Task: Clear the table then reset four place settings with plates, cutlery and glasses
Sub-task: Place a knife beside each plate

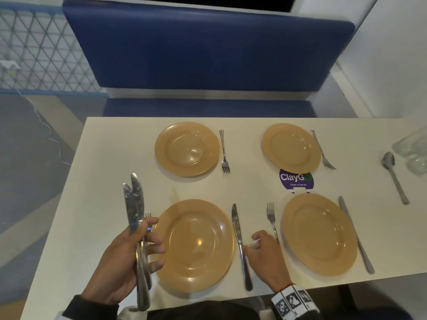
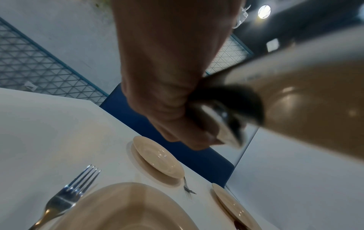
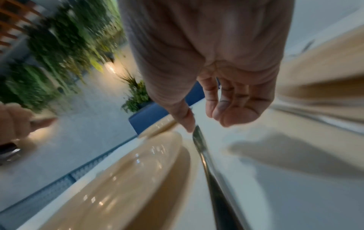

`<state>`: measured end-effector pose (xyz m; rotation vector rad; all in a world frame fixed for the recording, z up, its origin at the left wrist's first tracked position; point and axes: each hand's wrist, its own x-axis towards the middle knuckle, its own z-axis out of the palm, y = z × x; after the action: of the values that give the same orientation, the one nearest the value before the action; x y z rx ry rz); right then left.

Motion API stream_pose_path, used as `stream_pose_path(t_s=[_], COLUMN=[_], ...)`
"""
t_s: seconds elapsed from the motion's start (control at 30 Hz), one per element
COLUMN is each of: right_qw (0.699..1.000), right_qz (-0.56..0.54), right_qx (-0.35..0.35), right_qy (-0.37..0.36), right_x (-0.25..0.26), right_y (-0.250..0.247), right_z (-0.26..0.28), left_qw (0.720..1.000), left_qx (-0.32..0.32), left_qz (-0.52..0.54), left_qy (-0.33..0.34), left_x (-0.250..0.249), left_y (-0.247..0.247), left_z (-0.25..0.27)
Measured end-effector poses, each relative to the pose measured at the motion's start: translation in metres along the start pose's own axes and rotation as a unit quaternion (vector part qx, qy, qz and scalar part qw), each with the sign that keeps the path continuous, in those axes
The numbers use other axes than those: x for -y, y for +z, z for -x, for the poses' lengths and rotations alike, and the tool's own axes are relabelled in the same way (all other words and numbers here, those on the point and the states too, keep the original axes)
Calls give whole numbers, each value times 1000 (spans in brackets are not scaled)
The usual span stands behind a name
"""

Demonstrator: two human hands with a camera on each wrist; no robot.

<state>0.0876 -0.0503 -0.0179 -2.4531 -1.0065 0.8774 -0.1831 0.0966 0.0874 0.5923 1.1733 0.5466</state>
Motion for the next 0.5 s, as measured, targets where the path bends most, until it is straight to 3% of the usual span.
stream_pose_path(t_s=[0.13,0.33,0.5], right_qw=[994,953,931], right_qz=[-36,-192,-248], right_qx=[-37,101,132], right_qy=[-101,-213,-234], right_x=[55,154,159], right_y=[-47,-77,-102], right_z=[7,10,1], left_qw=[999,991,990], left_qx=[37,122,127], left_qz=[-12,-59,-63], left_qy=[-7,6,-10], left_x=[1,8,17], left_y=[18,69,101], left_z=[8,26,38])
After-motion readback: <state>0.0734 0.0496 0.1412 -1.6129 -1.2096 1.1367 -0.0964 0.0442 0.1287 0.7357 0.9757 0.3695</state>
